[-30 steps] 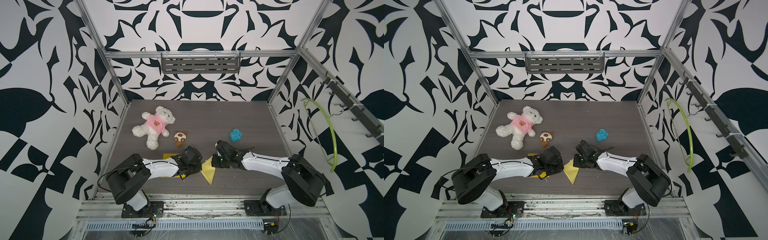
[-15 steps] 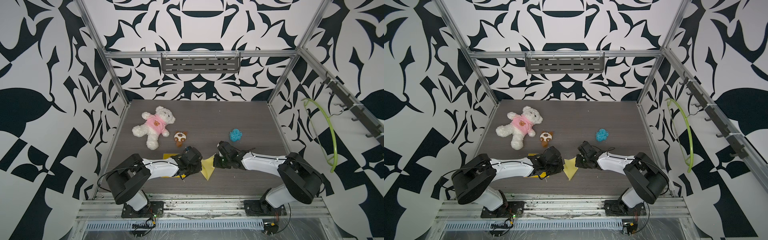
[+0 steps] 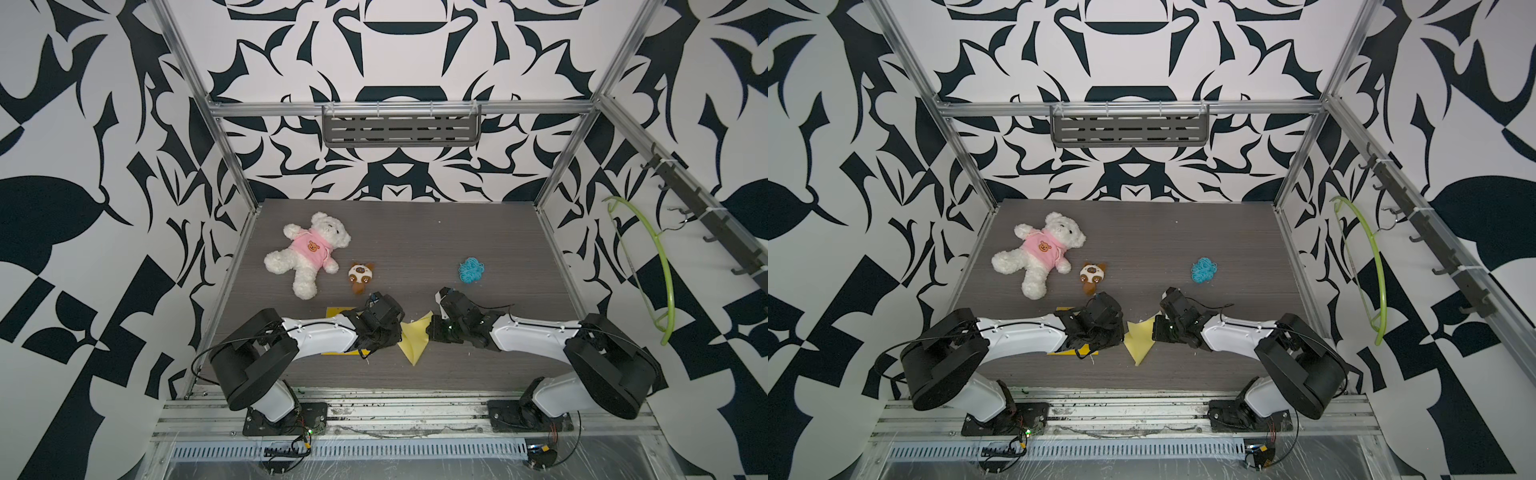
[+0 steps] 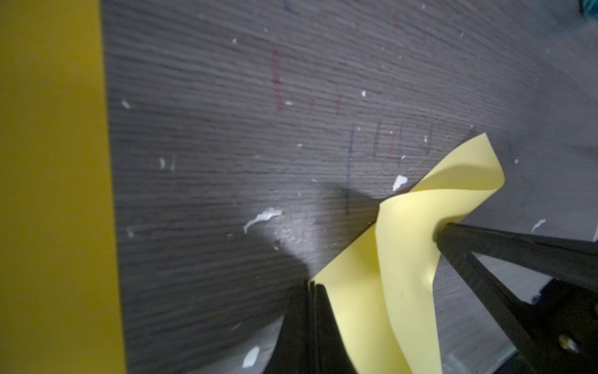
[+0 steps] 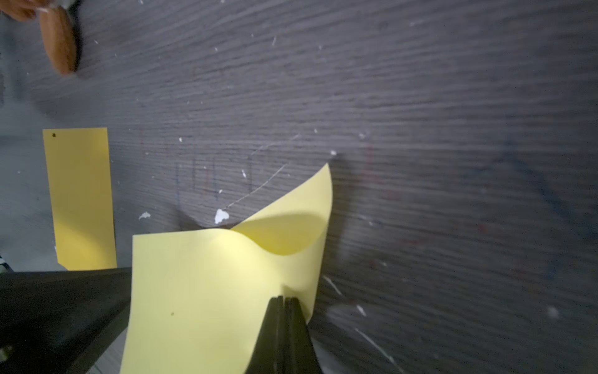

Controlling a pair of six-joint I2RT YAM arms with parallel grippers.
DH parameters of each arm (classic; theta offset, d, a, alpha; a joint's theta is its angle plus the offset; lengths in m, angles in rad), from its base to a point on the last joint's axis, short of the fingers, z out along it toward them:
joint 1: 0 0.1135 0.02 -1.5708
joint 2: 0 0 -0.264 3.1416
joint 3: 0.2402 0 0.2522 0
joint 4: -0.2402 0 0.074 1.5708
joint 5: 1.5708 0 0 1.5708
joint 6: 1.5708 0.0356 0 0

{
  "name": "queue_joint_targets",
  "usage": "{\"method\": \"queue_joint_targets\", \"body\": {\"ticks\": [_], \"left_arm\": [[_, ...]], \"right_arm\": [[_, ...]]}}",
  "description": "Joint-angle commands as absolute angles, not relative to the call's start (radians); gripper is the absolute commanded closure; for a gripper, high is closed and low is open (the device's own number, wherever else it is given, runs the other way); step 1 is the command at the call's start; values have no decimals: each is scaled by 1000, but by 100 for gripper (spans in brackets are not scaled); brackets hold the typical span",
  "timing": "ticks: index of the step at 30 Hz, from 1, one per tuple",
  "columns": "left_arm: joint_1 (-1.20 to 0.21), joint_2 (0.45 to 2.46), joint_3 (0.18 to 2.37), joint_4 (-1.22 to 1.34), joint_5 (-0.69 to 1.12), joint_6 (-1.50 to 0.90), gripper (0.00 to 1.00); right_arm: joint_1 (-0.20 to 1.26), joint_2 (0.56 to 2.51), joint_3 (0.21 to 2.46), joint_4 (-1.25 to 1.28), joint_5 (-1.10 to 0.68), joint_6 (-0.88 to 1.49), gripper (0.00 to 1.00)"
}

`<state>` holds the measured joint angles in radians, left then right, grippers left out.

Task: Fold the square paper diagonally
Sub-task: Fold the paper at the center of the board.

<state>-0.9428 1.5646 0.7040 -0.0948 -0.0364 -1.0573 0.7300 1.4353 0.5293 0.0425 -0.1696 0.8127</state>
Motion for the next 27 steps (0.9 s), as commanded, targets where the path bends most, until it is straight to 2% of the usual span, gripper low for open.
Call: {"method": "queue_joint_targets", "body": {"ticks": [1, 9, 27], "left_arm": [[-943, 1589, 704, -204, -66, -1037, 100], [-943, 1608, 713, -190, -46, -1040, 100], [-943, 1613, 744, -220, -52, -1028, 100]], "right_arm": [[745, 1401, 519, 65, -188, 806, 94], [761, 1343, 505, 80, -199, 799, 85], [815, 1421, 494, 86, -227, 768, 86]]}}
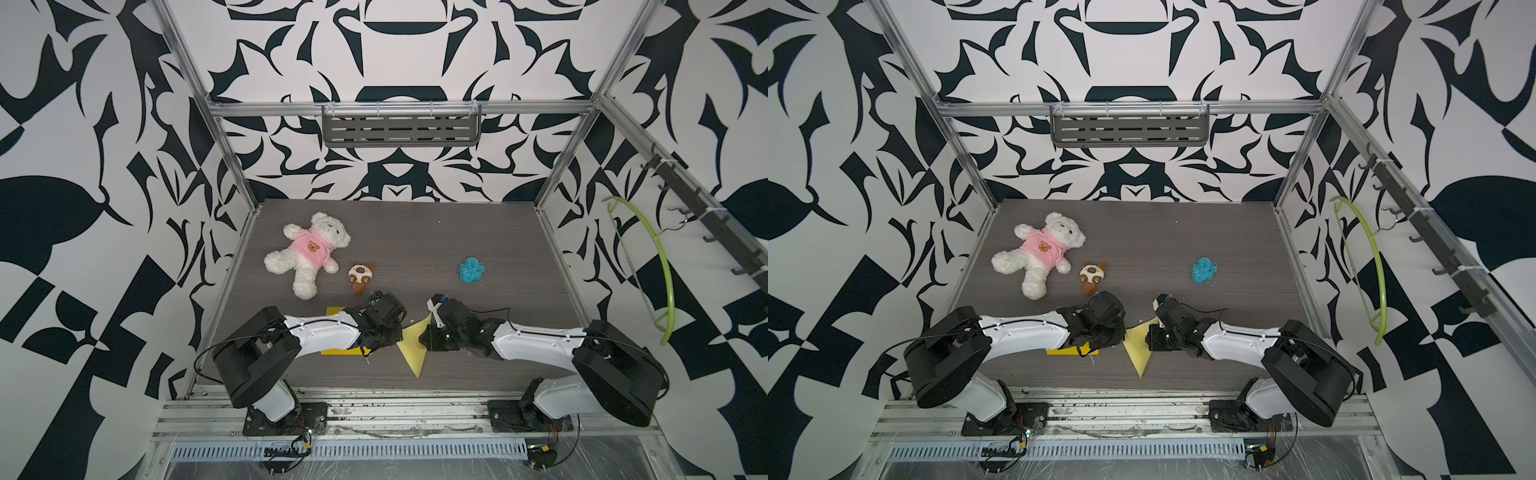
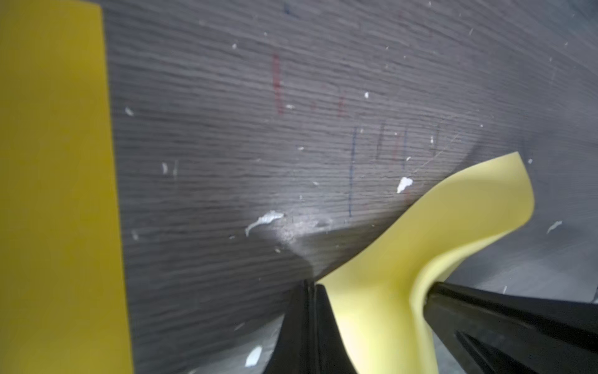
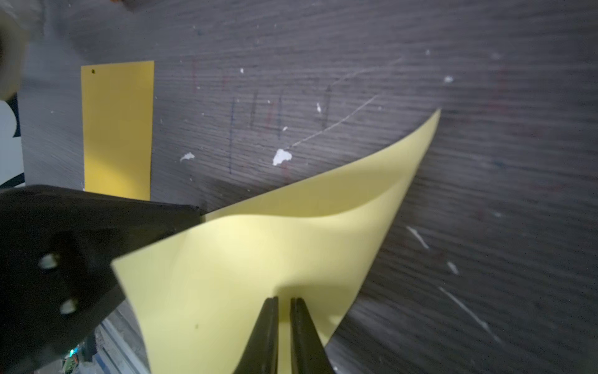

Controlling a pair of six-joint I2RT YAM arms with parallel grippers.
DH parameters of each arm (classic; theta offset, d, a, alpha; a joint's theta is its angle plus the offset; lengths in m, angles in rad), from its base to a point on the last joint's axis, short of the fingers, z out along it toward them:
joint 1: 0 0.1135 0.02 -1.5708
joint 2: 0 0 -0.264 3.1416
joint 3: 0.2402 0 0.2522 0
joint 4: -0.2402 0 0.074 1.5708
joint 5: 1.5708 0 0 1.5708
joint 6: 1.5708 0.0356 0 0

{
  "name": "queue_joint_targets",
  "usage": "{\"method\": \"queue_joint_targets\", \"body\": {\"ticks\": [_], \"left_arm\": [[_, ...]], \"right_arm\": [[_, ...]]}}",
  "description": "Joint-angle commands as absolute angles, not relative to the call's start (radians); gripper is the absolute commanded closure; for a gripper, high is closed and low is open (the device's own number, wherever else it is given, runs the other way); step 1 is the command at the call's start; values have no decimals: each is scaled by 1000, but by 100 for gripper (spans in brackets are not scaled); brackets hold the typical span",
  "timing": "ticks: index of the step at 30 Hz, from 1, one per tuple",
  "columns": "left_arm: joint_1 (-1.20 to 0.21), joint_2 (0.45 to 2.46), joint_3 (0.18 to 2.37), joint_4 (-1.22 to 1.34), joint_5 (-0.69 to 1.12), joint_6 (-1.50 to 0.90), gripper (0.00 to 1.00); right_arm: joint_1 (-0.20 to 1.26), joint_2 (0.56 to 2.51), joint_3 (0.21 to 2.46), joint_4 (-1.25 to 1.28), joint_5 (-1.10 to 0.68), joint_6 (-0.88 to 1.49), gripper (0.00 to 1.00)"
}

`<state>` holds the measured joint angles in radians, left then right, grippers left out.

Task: Fold the square paper diagonally
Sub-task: Fold the paper at the center of the board.

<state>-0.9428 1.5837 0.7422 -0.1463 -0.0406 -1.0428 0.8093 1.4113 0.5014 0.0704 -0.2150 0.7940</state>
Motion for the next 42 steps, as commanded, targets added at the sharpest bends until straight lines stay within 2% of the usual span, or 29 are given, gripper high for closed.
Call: {"method": "queue_joint_targets", "body": {"ticks": [1, 8, 15, 20, 24, 25, 27, 30, 42], "left_arm": [[-943, 1612, 743, -222, -51, -1028, 100], [-943, 1583, 754, -256, -65, -1021, 100], [-891, 1465, 769, -390, -143, -995, 100], [-873, 1434, 786, -384, -92, -982, 100], [-873, 1427, 797, -309, 7, -1003, 85], [-873, 1428, 806, -311, 12, -1012, 84], [-874, 1428, 820, -311, 13, -1022, 94], [-885, 1448, 820, -231, 53, -1047, 100], [-915, 1623, 853, -170, 65, -1045, 100]], "right_arm": [[819, 1428, 494, 91, -229, 769, 86], [845, 1471, 511, 86, -214, 764, 87], [851, 1458, 490, 83, -197, 763, 87], [850, 1461, 481, 90, -195, 764, 87], [851, 1460, 476, 94, -194, 761, 88], [850, 1457, 475, 94, -192, 759, 88], [851, 1454, 470, 95, -191, 759, 88], [851, 1453, 466, 101, -191, 759, 89], [851, 1453, 463, 112, -194, 756, 90]]}}
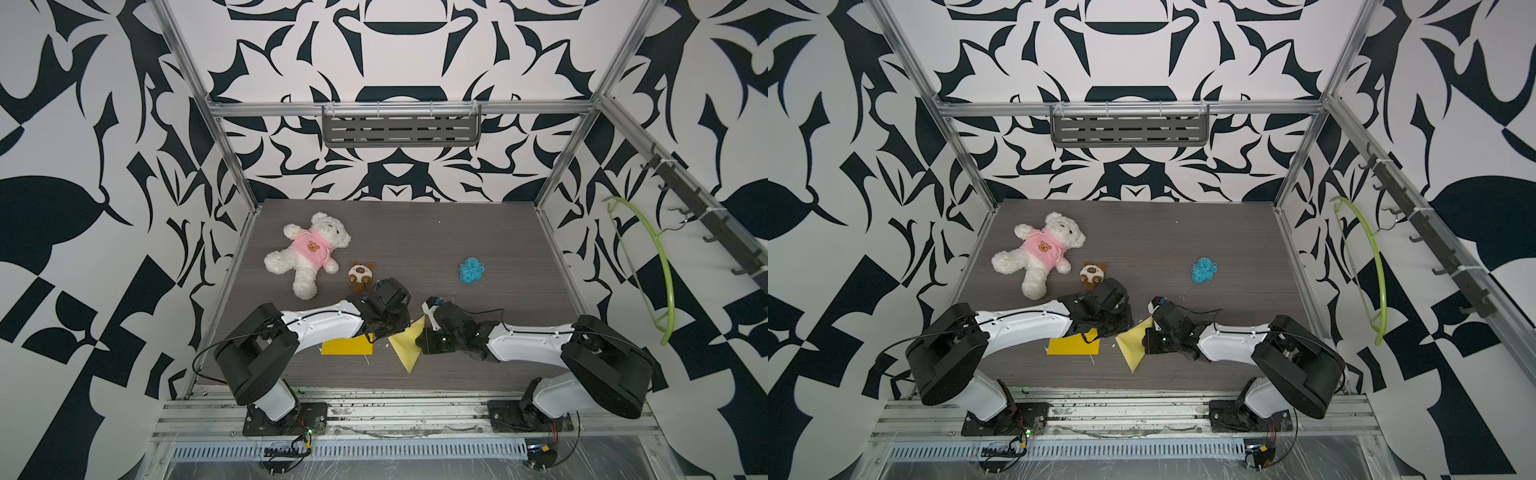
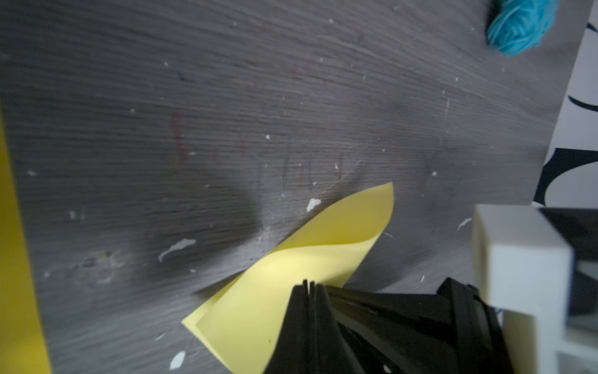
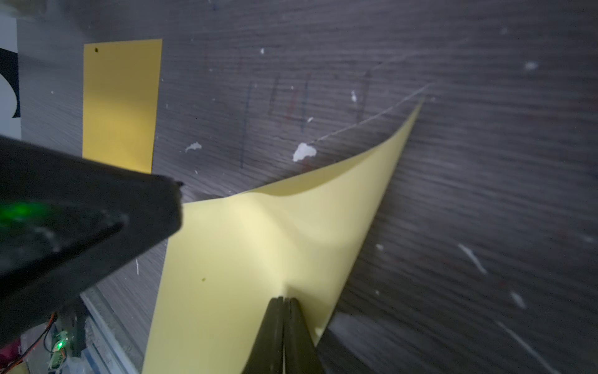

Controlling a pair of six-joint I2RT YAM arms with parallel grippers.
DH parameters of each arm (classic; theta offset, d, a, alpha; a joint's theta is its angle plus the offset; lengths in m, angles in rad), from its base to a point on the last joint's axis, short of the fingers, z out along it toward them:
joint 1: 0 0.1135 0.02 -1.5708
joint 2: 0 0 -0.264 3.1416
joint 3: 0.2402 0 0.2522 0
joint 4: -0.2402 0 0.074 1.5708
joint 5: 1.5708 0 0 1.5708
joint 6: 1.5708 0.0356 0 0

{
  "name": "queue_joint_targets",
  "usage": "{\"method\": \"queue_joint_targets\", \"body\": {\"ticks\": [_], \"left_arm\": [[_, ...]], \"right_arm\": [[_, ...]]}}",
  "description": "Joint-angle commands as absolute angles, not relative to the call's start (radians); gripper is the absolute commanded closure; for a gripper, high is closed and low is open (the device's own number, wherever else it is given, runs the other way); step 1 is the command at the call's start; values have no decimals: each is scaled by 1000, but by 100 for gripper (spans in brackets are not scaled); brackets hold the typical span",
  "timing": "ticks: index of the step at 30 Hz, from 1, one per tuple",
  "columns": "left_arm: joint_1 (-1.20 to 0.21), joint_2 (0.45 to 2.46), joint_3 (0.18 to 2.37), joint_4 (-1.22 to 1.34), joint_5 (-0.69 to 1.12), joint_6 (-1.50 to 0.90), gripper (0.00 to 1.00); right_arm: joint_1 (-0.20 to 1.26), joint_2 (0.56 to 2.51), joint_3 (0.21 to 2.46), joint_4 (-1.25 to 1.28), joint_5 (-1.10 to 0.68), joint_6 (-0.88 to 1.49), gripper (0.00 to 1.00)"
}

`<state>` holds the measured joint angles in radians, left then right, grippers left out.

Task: Fold the square paper diagonally
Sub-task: Fold the paper at the center of the board.

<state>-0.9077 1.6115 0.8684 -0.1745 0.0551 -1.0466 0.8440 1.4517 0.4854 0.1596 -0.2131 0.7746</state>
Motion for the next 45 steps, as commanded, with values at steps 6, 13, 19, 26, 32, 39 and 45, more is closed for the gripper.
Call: {"method": "queue_joint_targets", "body": {"ticks": [6, 13, 19, 26, 32, 39, 45], "left_arm": [[-941, 1625, 807, -197, 59, -1049, 100], [-956, 1628, 756, -199, 44, -1062, 100], [-957, 1630, 760, -205, 34, -1060, 100], [-959, 1604, 753, -209, 21, -1058, 100], [-960, 1590, 749, -207, 21, -1060, 100], [-968, 1599, 750, -199, 25, -1054, 100], [-973, 1598, 748, -193, 21, -1057, 100]], "right_arm": [[850, 1452, 467, 112, -191, 754, 89], [850, 1449, 476, 107, -193, 750, 88], [851, 1441, 479, 100, -194, 751, 87], [851, 1410, 487, 91, -204, 754, 83], [850, 1289, 513, 22, -179, 763, 63], [847, 1196, 572, -161, 16, 783, 38], [761, 1204, 522, -52, -83, 831, 23]]}}
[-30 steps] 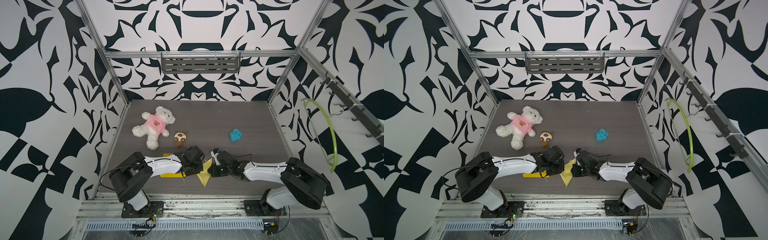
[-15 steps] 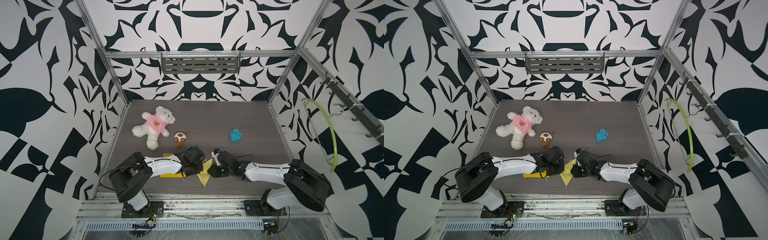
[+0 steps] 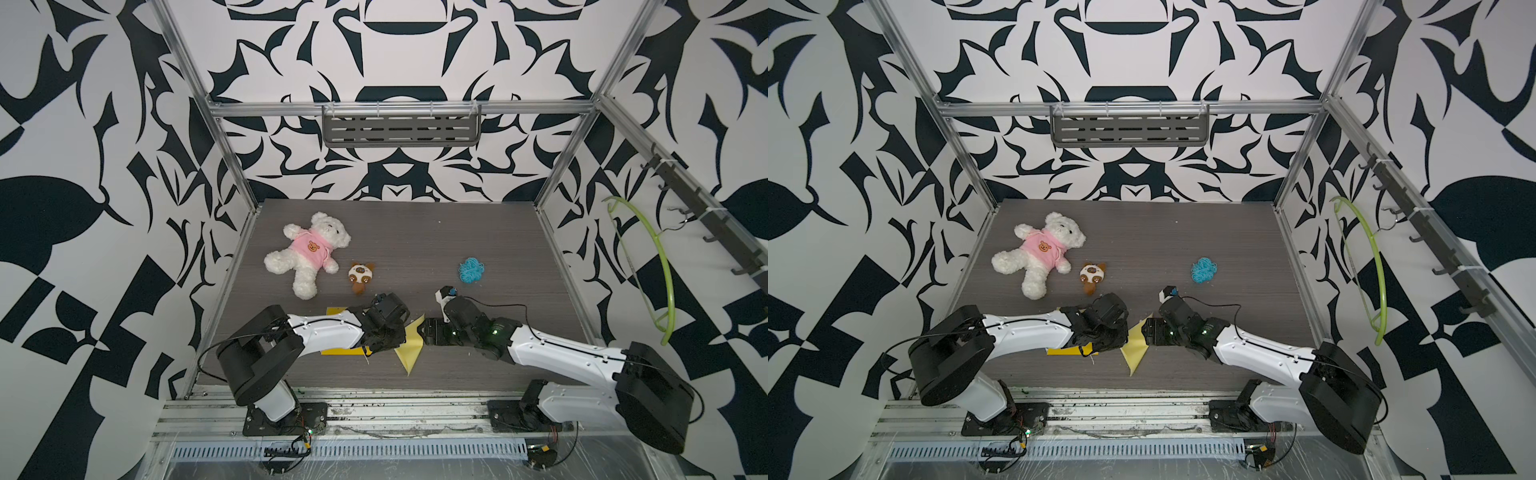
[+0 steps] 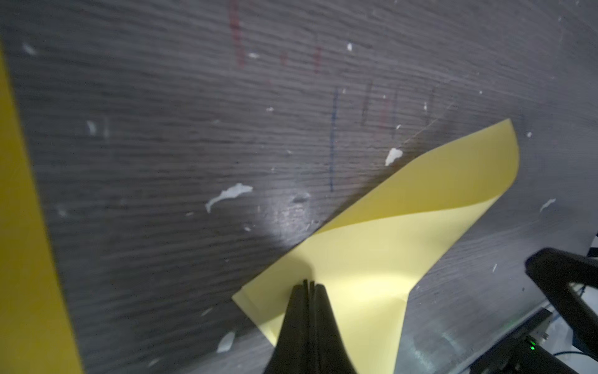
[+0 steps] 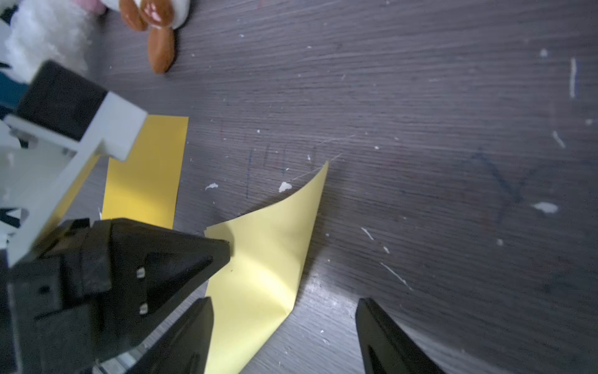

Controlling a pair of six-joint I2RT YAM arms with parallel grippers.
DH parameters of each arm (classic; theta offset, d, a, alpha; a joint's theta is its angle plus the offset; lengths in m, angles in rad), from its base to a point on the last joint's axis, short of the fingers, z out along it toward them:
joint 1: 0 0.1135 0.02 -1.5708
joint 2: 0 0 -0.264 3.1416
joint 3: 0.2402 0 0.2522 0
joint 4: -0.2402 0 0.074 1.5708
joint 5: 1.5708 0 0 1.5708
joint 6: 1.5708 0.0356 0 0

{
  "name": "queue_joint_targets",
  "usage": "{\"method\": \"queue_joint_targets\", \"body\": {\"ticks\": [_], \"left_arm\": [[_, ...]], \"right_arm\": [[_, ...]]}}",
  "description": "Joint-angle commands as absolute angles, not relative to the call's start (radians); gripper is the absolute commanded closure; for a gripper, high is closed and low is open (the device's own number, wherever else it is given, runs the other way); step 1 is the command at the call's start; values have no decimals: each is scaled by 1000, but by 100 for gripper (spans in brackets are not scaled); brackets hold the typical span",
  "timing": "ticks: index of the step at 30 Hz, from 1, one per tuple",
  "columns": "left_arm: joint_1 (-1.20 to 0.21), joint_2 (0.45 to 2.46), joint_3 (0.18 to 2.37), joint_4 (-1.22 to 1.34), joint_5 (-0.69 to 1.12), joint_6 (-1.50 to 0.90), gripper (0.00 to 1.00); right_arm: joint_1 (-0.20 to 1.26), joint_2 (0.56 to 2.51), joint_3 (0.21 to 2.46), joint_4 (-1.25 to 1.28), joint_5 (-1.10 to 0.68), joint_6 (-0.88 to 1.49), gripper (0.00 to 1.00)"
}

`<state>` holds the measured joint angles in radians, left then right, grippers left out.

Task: Fold the square paper diagonally
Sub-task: Fold the paper at the center of the board.

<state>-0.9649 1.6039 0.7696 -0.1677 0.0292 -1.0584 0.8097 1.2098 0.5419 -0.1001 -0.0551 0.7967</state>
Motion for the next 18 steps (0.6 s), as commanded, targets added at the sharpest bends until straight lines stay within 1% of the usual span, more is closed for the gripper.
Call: {"method": "queue_joint_targets", "body": {"ticks": [1, 4, 10, 15, 17, 18], "left_arm": [[-973, 1598, 746, -192, 20, -1057, 100], [-974, 1601, 749, -192, 22, -1057, 100], [-977, 1601, 752, -191, 22, -1057, 100], [-979, 1602, 752, -189, 22, -1057, 100], [-979, 1601, 754, -189, 22, -1057, 100], [-979, 1601, 753, -189, 22, -1057, 100]], "right_arm": [[725, 1208, 488, 23, -144, 854, 24], [649, 1247, 416, 228, -292, 911, 34], [621, 1345, 377, 422, -411, 944, 36], [621, 1379, 375, 418, -417, 919, 36], [621, 1417, 374, 432, -428, 915, 40], [621, 1438, 372, 447, -437, 919, 44]]}}
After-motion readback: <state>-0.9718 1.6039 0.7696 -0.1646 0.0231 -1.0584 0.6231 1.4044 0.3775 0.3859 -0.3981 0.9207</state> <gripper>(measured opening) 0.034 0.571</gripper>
